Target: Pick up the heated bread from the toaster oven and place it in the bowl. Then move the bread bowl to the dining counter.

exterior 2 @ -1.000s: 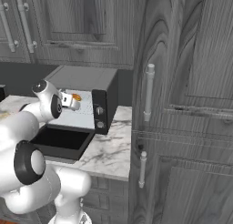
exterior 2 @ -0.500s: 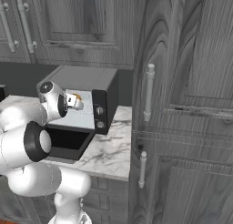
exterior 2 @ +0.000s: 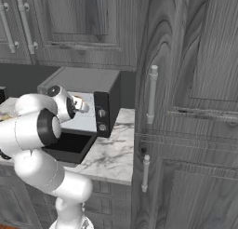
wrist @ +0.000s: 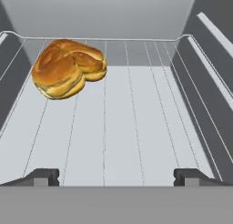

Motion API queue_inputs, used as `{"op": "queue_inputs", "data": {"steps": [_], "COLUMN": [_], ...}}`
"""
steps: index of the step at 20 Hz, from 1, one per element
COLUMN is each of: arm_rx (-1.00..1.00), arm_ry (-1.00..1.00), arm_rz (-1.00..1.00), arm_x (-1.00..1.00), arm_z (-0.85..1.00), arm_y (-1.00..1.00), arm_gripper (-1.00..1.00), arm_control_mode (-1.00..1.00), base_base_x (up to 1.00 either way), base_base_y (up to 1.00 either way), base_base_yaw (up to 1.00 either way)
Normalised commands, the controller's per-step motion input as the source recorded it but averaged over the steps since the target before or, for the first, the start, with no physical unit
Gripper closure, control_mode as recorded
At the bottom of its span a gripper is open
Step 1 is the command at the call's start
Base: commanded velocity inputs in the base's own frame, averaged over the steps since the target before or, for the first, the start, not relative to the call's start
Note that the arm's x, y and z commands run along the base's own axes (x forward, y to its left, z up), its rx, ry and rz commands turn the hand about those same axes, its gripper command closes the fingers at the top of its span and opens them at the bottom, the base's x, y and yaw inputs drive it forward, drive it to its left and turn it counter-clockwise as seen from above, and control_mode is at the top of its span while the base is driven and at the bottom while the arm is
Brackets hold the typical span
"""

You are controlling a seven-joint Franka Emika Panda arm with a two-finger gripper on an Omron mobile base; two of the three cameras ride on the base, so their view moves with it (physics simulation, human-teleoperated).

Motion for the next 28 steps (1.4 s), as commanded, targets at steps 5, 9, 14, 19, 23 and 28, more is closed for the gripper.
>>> {"op": "queue_inputs", "data": {"steps": [5, 9, 14, 19, 23, 28], "arm_rx": [0.0, -0.03, -0.04, -0.03, 0.0, 0.0], "arm_ry": [0.04, 0.13, 0.13, 0.19, 0.24, 0.2], "arm_rz": [0.0, 0.0, 0.0, 0.0, 0.0, -0.01], "arm_x": [0.2, 0.07, 0.0, -0.1, -0.68, -1.0], "arm_z": [-0.14, -0.01, -0.07, -0.18, -0.2, -0.13], "arm_y": [0.0, 0.0, 0.0, 0.0, 0.0, 0.0], "arm_gripper": [-1.0, -1.0, -1.0, -1.0, -1.0, -1.0], "arm_control_mode": [-1.0, -1.0, -1.0, -1.0, -1.0, -1.0], "base_base_x": [0.0, 0.0, 0.0, 0.0, 0.0, 0.0], "base_base_y": [0.0, 0.0, 0.0, 0.0, 0.0, 0.0], "base_base_yaw": [0.0, 0.0, 0.0, 0.0, 0.0, 0.0]}}
